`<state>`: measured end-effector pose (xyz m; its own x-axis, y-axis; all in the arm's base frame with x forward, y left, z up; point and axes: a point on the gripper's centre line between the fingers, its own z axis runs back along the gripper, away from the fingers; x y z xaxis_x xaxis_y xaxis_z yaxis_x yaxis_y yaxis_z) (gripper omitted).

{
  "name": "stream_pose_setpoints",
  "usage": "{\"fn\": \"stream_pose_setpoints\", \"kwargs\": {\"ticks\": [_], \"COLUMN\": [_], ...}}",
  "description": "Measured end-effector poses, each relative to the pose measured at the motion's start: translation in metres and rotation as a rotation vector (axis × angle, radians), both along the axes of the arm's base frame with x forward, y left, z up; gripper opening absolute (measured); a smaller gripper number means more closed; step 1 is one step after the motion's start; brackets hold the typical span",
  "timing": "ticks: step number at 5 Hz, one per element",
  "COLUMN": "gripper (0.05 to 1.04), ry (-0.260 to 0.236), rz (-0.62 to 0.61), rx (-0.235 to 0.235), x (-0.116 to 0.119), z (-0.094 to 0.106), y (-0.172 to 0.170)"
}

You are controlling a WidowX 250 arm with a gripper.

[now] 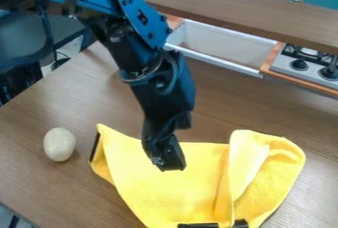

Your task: Unfold the yellow cloth with a green object on it from bottom right to top left

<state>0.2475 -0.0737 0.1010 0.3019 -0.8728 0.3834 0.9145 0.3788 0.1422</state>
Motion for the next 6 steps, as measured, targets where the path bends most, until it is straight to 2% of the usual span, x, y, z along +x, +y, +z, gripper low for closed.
{"fn": "stream_pose_setpoints", "kwargs": {"ticks": [1, 2, 3, 4, 5, 6], "gripper": [1.001, 1.001, 1.0, 0.999, 0.999, 0.999], "ry": [0.019, 0.013, 0.009, -0.005, -0.062, -0.13], "rz": [0.005, 0.018, 0.032, 0.051, 0.087, 0.081], "rx": [0.009, 0.099, 0.139, 0.172, 0.244, 0.287], "x": [-0.002, -0.007, -0.008, -0.013, -0.019, -0.025], "z": [-0.005, -0.015, -0.023, -0.042, -0.062, -0.084], "y": [0.001, -0.012, -0.01, -0.02, -0.032, -0.041]}}
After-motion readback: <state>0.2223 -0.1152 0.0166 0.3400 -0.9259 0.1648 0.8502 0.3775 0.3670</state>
